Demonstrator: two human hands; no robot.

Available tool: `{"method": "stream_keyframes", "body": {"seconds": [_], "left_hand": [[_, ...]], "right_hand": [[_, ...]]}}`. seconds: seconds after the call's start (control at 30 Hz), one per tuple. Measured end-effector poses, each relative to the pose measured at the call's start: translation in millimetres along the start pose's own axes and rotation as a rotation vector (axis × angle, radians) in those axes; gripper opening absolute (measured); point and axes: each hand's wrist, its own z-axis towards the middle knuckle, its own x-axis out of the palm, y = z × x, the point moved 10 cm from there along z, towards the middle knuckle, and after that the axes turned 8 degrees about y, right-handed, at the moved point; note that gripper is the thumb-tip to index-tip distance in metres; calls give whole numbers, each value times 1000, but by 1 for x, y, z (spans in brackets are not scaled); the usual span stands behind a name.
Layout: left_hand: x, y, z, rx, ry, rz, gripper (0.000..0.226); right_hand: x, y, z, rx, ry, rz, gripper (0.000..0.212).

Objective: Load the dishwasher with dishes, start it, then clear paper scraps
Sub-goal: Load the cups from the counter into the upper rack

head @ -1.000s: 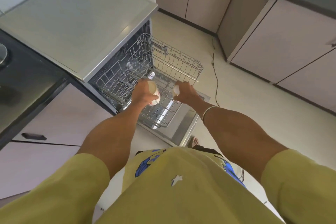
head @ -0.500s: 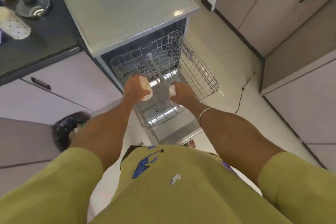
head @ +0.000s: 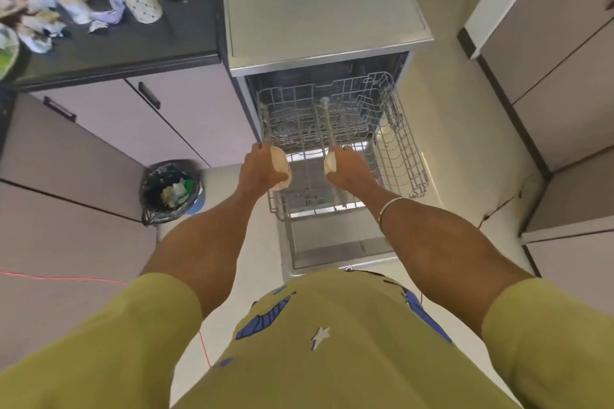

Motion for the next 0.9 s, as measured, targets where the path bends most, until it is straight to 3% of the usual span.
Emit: {"method": "stream_keyframes", "body": {"seconds": [0.37, 0.9], "left_hand": [[6, -1, -12, -99, -69, -65, 92], [19, -38, 60, -357, -175, -239, 91]], "right_hand": [[7, 3, 3, -116, 48, -64, 66], [-34, -31, 90, -274, 196, -57, 55]]}}
